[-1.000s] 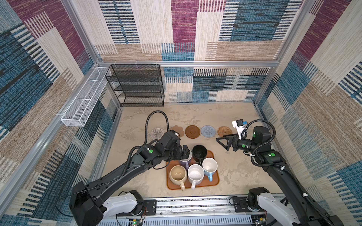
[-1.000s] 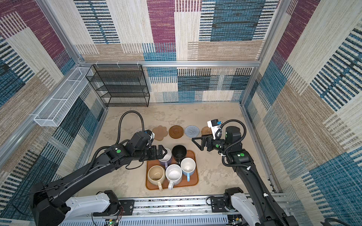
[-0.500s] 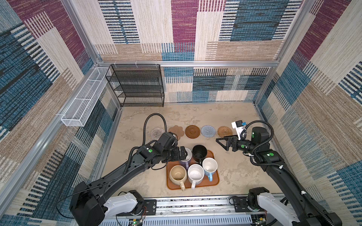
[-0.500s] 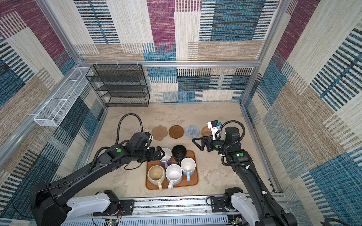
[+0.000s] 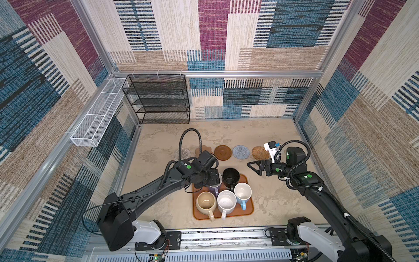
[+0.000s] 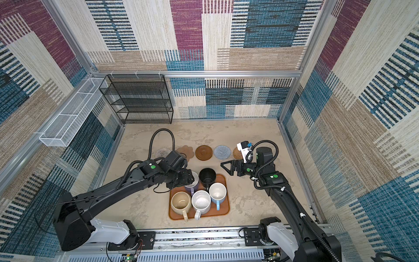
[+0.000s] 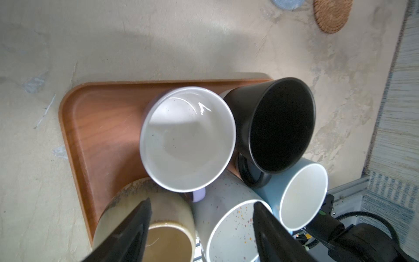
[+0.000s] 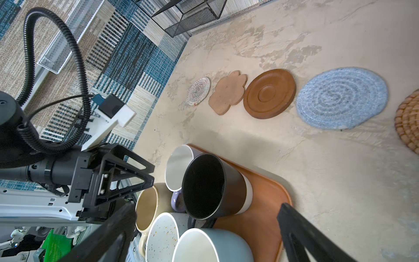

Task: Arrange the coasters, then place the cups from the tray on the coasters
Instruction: 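Lower the left gripper onto the white mug with purple handle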

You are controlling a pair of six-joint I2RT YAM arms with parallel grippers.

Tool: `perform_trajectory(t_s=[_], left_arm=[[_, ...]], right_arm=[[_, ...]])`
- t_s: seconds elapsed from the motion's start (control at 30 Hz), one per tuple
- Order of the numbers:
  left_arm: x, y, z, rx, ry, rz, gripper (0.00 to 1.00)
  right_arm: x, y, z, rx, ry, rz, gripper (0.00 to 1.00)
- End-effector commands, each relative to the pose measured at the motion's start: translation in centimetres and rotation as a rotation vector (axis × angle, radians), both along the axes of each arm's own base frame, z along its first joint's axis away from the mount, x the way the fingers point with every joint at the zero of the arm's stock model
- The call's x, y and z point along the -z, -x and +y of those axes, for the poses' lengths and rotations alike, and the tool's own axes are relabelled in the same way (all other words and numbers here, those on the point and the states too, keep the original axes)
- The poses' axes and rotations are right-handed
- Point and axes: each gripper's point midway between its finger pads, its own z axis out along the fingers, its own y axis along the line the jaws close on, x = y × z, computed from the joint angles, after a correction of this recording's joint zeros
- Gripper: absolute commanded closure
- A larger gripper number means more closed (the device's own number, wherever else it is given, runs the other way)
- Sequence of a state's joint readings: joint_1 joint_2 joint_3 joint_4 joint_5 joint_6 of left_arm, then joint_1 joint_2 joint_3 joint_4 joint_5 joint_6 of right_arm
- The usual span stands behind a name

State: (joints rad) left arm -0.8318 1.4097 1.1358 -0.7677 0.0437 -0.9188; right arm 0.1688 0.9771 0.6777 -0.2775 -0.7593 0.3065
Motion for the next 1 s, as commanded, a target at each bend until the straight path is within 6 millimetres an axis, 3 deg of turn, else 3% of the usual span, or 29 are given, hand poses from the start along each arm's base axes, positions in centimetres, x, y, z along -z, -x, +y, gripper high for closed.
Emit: perform_trajectory(t_s=[0.0,0.23,0.47,0.97], left_arm=[[0.5,0.4,1.0,-0.047,-0.097,0.016,0.26],[2.0,0.8,0.5,-0.107,-0.132,0.047,0.36],[2.9,0.9,-0.6,-0.098,-0.145,0.065,0.38],[5.5,1.1,-0.7,-0.155,-0.197,0.128,0.50]], right_arm=[[-0.2,-0.3,0.0,0.004,-0.003,-0.013,0.00],[1.1,-0.6,-0.2,0.026,0.018,0.031,0.00],[1.9,-1.0,-0.6,0.053,0.037,0.059,0.00],[1.7,-1.2,-0.9,0.076,0.049,0.049,0.00]])
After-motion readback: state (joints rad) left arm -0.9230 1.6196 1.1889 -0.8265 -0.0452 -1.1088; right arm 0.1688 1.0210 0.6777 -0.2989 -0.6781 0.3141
